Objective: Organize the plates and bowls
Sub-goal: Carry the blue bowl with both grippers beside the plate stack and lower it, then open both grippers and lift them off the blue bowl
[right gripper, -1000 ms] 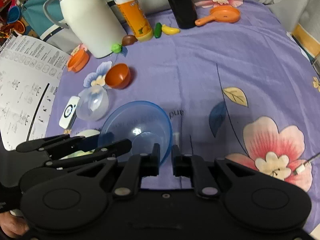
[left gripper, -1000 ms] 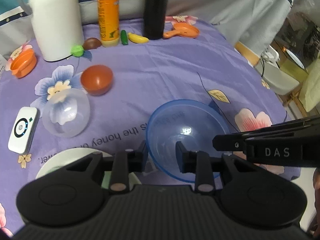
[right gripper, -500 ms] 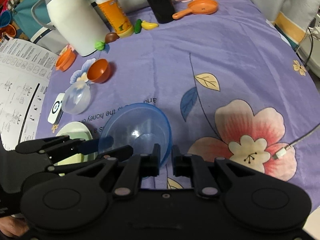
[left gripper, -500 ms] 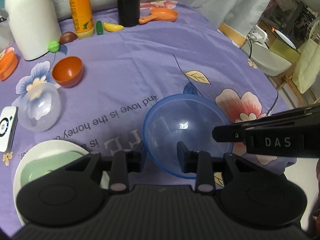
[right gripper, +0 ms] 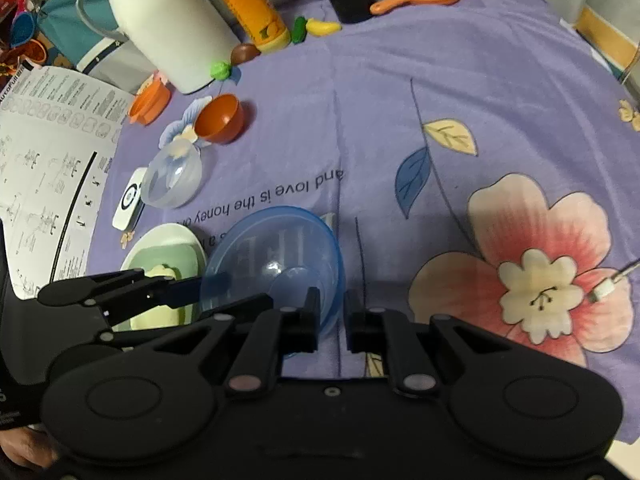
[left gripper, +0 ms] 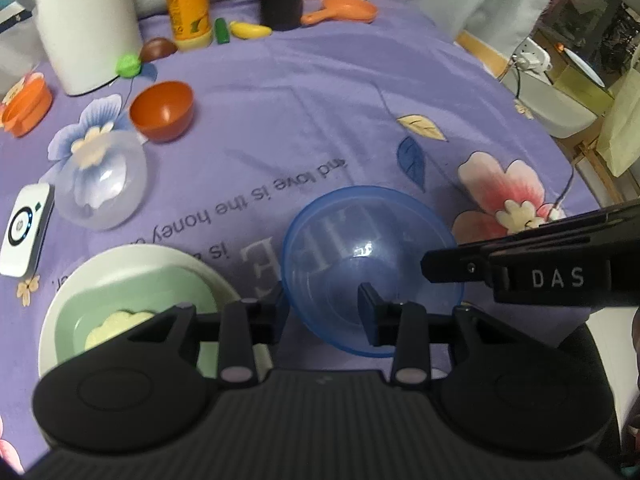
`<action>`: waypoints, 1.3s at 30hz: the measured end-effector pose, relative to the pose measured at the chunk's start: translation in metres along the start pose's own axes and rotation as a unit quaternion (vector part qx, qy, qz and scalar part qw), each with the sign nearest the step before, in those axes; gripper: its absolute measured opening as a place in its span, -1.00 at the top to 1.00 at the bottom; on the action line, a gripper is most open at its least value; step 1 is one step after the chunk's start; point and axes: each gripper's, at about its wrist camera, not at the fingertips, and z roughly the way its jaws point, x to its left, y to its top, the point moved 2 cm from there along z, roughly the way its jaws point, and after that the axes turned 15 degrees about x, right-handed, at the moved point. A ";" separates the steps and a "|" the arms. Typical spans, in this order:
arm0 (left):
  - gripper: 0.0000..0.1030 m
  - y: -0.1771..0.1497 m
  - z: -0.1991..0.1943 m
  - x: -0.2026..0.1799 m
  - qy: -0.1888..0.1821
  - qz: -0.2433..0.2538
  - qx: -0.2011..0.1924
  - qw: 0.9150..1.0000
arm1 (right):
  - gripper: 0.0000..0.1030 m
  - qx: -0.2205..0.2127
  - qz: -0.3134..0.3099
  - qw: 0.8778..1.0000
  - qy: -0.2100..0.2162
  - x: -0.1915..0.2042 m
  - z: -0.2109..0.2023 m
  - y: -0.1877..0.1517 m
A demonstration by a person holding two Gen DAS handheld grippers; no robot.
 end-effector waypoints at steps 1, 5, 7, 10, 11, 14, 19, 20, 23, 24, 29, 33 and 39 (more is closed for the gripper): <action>0.31 0.000 0.001 0.001 0.001 -0.001 0.001 1.000 | 0.76 0.003 0.000 1.000 0.000 0.001 0.003 0.000; 0.31 -0.002 0.008 0.006 -0.004 -0.007 0.006 1.000 | 0.76 0.011 -0.003 1.000 -0.002 0.005 0.012 0.000; 0.31 -0.003 0.010 0.009 -0.008 -0.009 0.010 1.000 | 0.76 0.015 -0.003 1.000 0.000 0.006 0.014 -0.001; 0.31 -0.005 0.014 0.010 -0.011 -0.012 0.014 1.000 | 0.76 0.016 -0.008 1.000 -0.001 0.009 0.015 0.000; 0.31 -0.006 0.014 0.010 -0.010 -0.011 0.015 1.000 | 0.76 0.016 -0.009 1.000 -0.002 0.010 0.016 0.000; 0.31 -0.007 0.015 0.011 -0.008 -0.009 0.019 1.000 | 0.76 0.013 -0.009 1.000 -0.006 0.012 0.018 0.002; 0.31 -0.011 0.018 0.018 -0.008 -0.014 0.030 0.999 | 0.76 0.019 -0.015 1.000 0.002 0.015 0.021 0.001; 0.31 -0.012 0.017 0.018 -0.008 -0.014 0.029 0.999 | 0.76 0.018 -0.015 1.000 0.003 0.017 0.023 0.002; 0.29 -0.012 0.015 0.018 -0.013 -0.015 0.025 0.999 | 0.76 0.018 -0.017 1.000 0.001 0.018 0.025 0.003; 0.26 -0.011 0.014 0.018 -0.014 -0.014 0.022 1.000 | 0.75 0.018 -0.016 1.000 0.001 0.018 0.024 0.003; -0.21 -0.009 0.005 0.016 -0.021 -0.012 0.003 1.000 | 0.35 0.009 -0.002 1.000 -0.006 0.008 0.019 0.005; -0.70 -0.007 -0.005 0.014 -0.015 -0.009 -0.024 1.000 | -0.64 -0.010 0.013 1.000 0.000 0.000 0.008 0.007; -0.99 -0.004 -0.025 0.029 -0.017 -0.024 -0.066 0.997 | -1.00 -0.045 0.043 0.998 0.002 -0.010 -0.010 0.018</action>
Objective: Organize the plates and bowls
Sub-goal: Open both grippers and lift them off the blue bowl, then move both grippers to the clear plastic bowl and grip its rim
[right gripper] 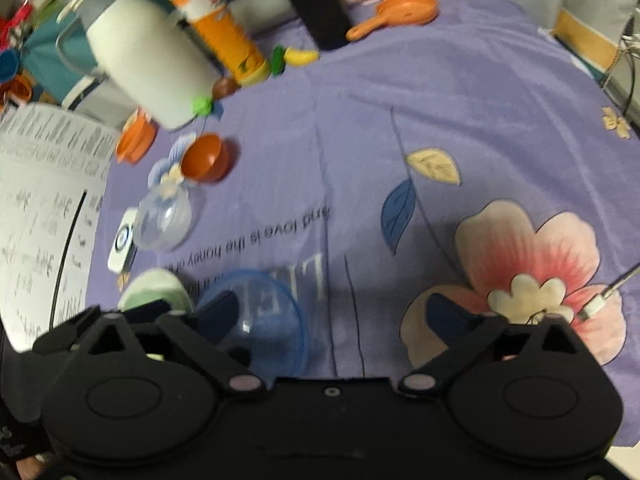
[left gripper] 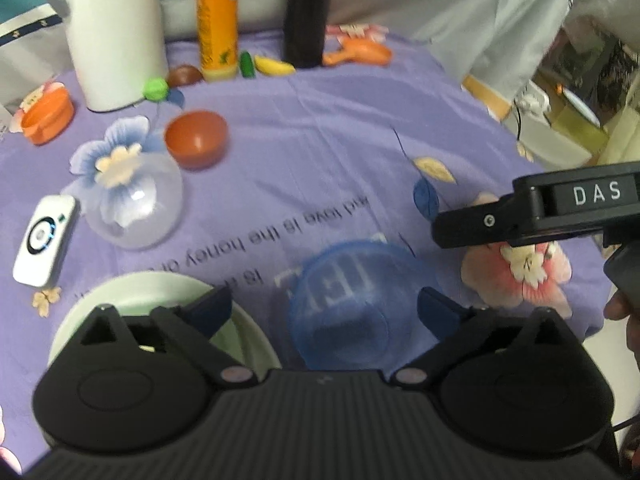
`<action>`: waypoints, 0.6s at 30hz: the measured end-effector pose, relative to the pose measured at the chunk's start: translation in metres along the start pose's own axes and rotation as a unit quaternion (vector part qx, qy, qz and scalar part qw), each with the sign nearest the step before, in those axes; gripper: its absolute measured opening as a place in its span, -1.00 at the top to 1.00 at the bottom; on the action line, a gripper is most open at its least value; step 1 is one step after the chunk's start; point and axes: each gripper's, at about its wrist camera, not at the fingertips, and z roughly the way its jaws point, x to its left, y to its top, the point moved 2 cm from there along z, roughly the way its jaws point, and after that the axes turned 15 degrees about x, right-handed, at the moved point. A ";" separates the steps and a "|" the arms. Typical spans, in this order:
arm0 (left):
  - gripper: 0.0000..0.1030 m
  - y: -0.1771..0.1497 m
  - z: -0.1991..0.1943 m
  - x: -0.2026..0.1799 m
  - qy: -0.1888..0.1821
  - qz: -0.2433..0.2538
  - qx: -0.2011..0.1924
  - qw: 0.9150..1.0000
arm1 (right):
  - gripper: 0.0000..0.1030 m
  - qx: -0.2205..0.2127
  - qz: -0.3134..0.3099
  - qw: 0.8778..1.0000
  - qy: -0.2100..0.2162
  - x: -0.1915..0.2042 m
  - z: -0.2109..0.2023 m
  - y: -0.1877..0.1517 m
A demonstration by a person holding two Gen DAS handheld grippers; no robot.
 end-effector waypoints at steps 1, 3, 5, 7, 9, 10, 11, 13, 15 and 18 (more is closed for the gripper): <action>-1.00 0.002 -0.004 0.005 0.002 -0.004 -0.009 1.000 | -1.00 -0.003 0.002 1.000 0.000 0.001 -0.002 0.003; -1.00 0.005 -0.011 0.017 0.008 -0.012 -0.023 1.000 | -1.00 -0.007 0.000 1.000 -0.003 0.003 -0.005 0.008; -1.00 0.009 -0.015 0.034 0.019 -0.023 -0.033 0.999 | -1.00 -0.011 -0.009 1.000 -0.007 0.012 -0.006 0.013; -1.00 0.013 -0.019 0.054 0.031 -0.040 -0.042 0.998 | -1.00 -0.012 -0.019 1.000 -0.009 0.023 -0.004 0.019; -1.00 0.015 -0.022 0.074 0.043 -0.058 -0.050 0.996 | -1.00 -0.014 -0.026 1.000 -0.009 0.035 -0.002 0.024; -1.00 0.016 -0.023 0.085 0.050 -0.067 -0.054 0.995 | -1.00 -0.015 -0.031 0.999 -0.007 0.043 0.000 0.028; -1.00 0.018 -0.023 0.097 0.059 -0.079 -0.057 0.993 | -1.00 -0.016 -0.034 0.999 -0.006 0.051 0.003 0.031; -1.00 0.019 -0.020 0.118 0.073 -0.098 -0.058 0.991 | -1.00 -0.018 -0.041 0.999 -0.004 0.067 0.010 0.039; -1.00 0.020 -0.017 0.137 0.079 -0.118 -0.057 0.988 | -1.00 -0.018 -0.050 0.999 -0.004 0.084 0.019 0.046; -1.00 0.023 -0.012 0.155 0.079 -0.133 -0.056 0.986 | -1.00 -0.013 -0.065 0.998 -0.002 0.110 0.036 0.057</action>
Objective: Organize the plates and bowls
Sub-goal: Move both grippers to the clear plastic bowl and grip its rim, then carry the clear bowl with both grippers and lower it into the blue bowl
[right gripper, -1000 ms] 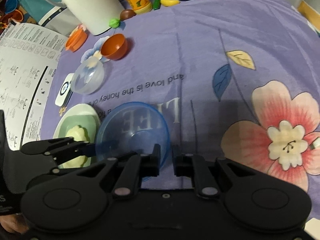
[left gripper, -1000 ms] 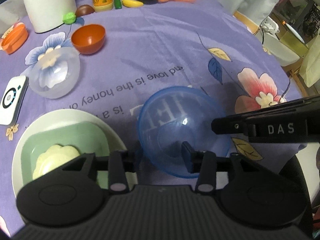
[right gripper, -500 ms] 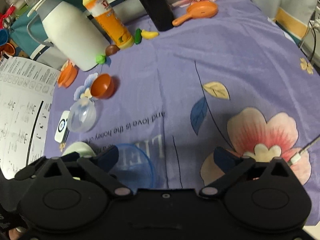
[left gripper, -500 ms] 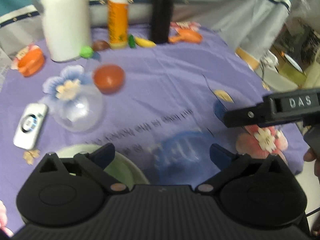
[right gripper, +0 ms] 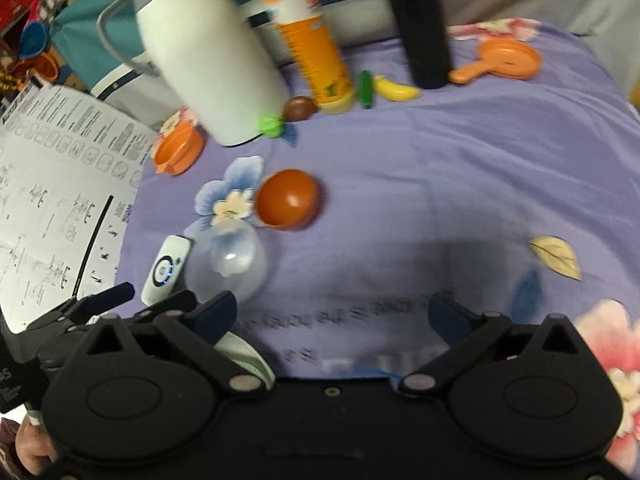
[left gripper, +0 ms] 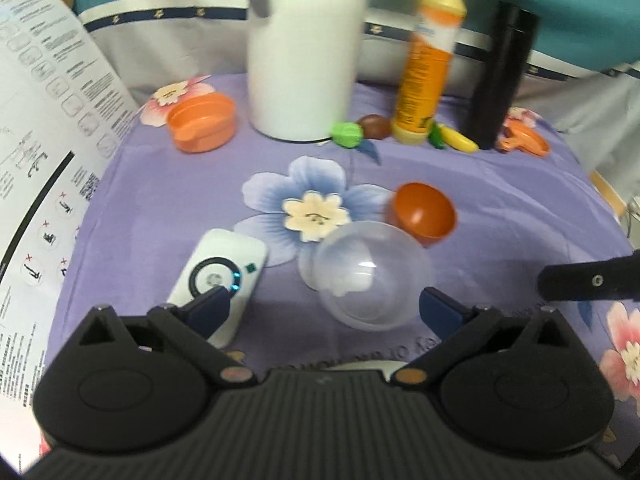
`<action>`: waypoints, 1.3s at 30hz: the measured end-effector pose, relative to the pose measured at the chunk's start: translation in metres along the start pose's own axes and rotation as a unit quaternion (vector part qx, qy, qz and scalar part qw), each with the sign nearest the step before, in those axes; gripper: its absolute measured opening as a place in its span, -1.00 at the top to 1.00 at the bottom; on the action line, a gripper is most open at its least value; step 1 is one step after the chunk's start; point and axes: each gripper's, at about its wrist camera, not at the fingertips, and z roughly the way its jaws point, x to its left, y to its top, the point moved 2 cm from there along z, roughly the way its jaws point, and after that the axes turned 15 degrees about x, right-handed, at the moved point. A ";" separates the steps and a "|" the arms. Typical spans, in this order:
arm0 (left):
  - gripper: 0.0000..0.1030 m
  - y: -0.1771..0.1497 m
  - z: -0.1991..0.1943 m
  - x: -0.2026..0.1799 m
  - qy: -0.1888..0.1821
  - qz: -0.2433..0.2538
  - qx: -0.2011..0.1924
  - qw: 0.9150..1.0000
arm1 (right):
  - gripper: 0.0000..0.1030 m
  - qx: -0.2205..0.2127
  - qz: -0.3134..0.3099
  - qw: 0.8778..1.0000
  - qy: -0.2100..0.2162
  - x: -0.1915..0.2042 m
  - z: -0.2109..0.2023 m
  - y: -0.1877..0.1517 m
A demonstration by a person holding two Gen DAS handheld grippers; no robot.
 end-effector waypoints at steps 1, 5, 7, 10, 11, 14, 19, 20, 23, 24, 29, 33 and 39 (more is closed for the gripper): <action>-1.00 0.002 0.003 0.003 0.000 -0.002 0.000 1.000 | -0.99 0.002 -0.003 1.000 0.001 0.008 0.007 0.005; -0.95 0.007 0.012 0.006 0.000 -0.001 0.000 1.000 | -0.81 0.012 -0.003 1.000 0.002 0.027 0.027 0.017; -0.89 0.011 0.018 0.005 -0.002 0.002 0.003 1.000 | -0.69 0.016 0.000 1.000 0.001 0.033 0.036 0.022; -0.76 0.014 0.027 0.003 -0.005 0.005 0.007 1.000 | -0.47 0.025 0.007 1.000 0.008 0.038 0.050 0.029; -0.68 0.016 0.030 0.002 -0.007 0.006 0.009 1.000 | -0.42 0.028 0.008 1.000 0.010 0.039 0.055 0.031; -0.50 0.018 0.038 -0.001 -0.012 0.013 0.019 1.000 | -0.08 0.036 0.008 0.999 0.015 0.042 0.065 0.035; -0.25 0.018 0.048 -0.004 -0.020 0.017 0.027 0.999 | 0.34 0.046 0.002 0.998 0.030 0.047 0.076 0.039; -0.14 0.018 0.049 -0.005 -0.024 0.019 0.029 0.999 | 0.40 0.047 0.000 0.998 0.032 0.048 0.078 0.040; 0.23 0.018 0.053 -0.006 -0.029 0.021 0.035 0.999 | 0.60 0.049 -0.007 0.998 0.038 0.051 0.082 0.041; 0.34 0.018 0.055 -0.006 -0.031 0.021 0.038 0.999 | 0.70 0.050 -0.009 0.998 0.039 0.052 0.083 0.041; 0.46 0.018 0.058 -0.005 -0.027 0.012 0.043 0.999 | 0.77 0.047 -0.019 0.998 0.039 0.055 0.086 0.039; 0.47 0.016 0.055 -0.006 -0.028 0.008 0.044 0.999 | 0.77 0.048 -0.015 0.998 0.042 0.053 0.085 0.038; 0.47 0.013 0.043 -0.010 -0.026 0.007 0.041 0.999 | 0.77 0.046 -0.015 0.998 0.048 0.052 0.075 0.032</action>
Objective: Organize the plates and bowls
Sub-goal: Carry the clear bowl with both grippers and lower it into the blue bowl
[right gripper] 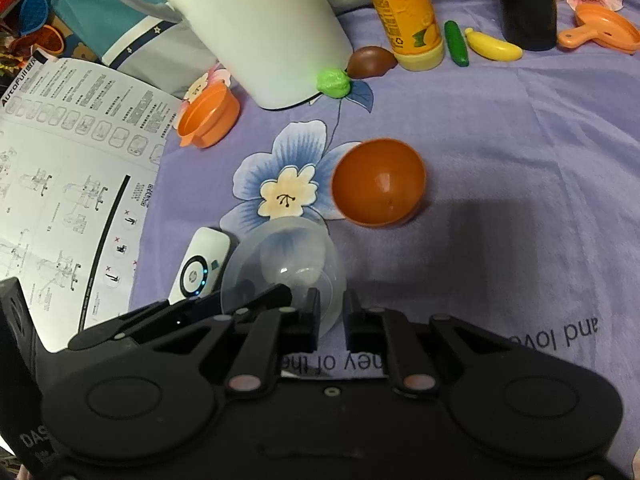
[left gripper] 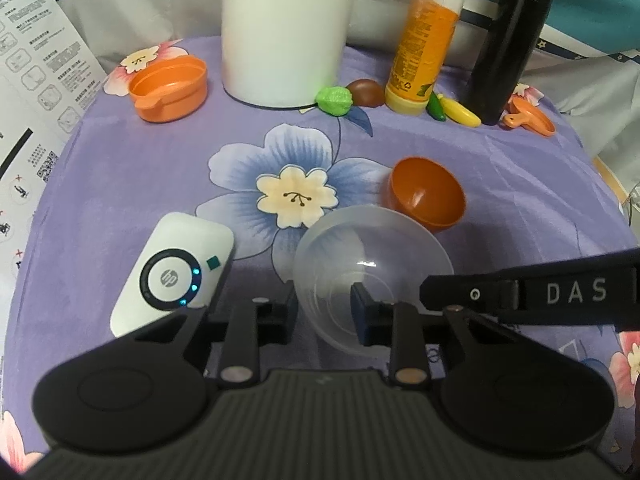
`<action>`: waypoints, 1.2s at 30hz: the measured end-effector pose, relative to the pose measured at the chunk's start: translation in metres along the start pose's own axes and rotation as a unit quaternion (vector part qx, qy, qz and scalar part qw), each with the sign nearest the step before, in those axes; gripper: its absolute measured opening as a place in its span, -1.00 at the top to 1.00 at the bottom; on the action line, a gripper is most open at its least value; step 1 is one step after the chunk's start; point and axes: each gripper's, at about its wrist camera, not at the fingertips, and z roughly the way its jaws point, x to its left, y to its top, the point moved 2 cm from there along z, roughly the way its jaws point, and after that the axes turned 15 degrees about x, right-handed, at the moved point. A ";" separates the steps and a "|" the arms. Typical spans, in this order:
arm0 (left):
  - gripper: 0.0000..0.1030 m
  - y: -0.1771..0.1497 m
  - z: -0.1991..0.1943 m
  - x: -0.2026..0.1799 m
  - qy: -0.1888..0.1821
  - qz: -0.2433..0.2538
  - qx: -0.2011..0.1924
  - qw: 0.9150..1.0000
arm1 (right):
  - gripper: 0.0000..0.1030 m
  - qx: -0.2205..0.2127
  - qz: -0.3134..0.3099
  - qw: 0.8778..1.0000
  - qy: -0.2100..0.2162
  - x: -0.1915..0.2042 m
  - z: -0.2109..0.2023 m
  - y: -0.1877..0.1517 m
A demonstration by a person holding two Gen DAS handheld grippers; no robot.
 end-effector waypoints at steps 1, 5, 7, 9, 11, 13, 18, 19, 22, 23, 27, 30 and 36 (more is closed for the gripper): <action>0.47 -0.001 -0.003 -0.002 0.000 0.001 -0.002 1.000 | 0.77 -0.001 0.000 1.000 0.001 -0.001 -0.003 -0.002; 0.47 -0.007 -0.017 -0.012 0.000 0.009 -0.010 1.000 | 0.77 -0.008 -0.001 1.000 0.003 -0.002 -0.017 -0.010; 0.47 -0.011 -0.025 -0.018 -0.002 0.013 -0.013 1.000 | 0.76 -0.014 -0.001 1.000 0.004 -0.004 -0.025 -0.015; 0.47 -0.014 -0.032 -0.024 -0.004 0.018 -0.017 1.000 | 0.76 -0.019 -0.001 1.000 0.005 -0.005 -0.034 -0.021; 0.47 -0.019 -0.040 -0.033 -0.005 0.026 -0.021 0.999 | 0.76 -0.025 0.000 1.000 0.006 -0.008 -0.044 -0.028; 0.47 -0.024 -0.047 -0.042 -0.007 0.035 -0.023 0.999 | 0.76 -0.032 0.003 0.999 0.007 -0.011 -0.053 -0.036; 0.47 -0.036 -0.061 -0.065 -0.016 0.054 -0.028 0.998 | 0.76 -0.046 0.015 0.999 0.005 -0.024 -0.079 -0.060; 0.47 -0.038 -0.063 -0.069 -0.018 0.056 -0.028 0.998 | 0.76 -0.048 0.017 0.999 0.005 -0.026 -0.083 -0.064; 0.47 -0.045 -0.069 -0.082 -0.026 0.063 -0.027 0.997 | 0.76 -0.055 0.022 0.998 0.004 -0.035 -0.097 -0.078; 0.47 -0.048 -0.071 -0.087 -0.028 0.067 -0.026 0.997 | 0.76 -0.058 0.024 0.998 0.003 -0.038 -0.101 -0.082; 0.47 -0.060 -0.075 -0.106 -0.034 0.083 -0.023 0.996 | 0.76 -0.062 0.038 0.997 -0.003 -0.050 -0.117 -0.100; 0.46 -0.070 -0.076 -0.119 -0.036 0.098 -0.017 0.994 | 0.76 -0.057 0.048 0.997 -0.010 -0.061 -0.126 -0.114; 0.45 -0.087 -0.072 -0.142 -0.036 0.120 -0.001 0.992 | 0.76 -0.059 0.060 0.996 -0.014 -0.081 -0.138 -0.139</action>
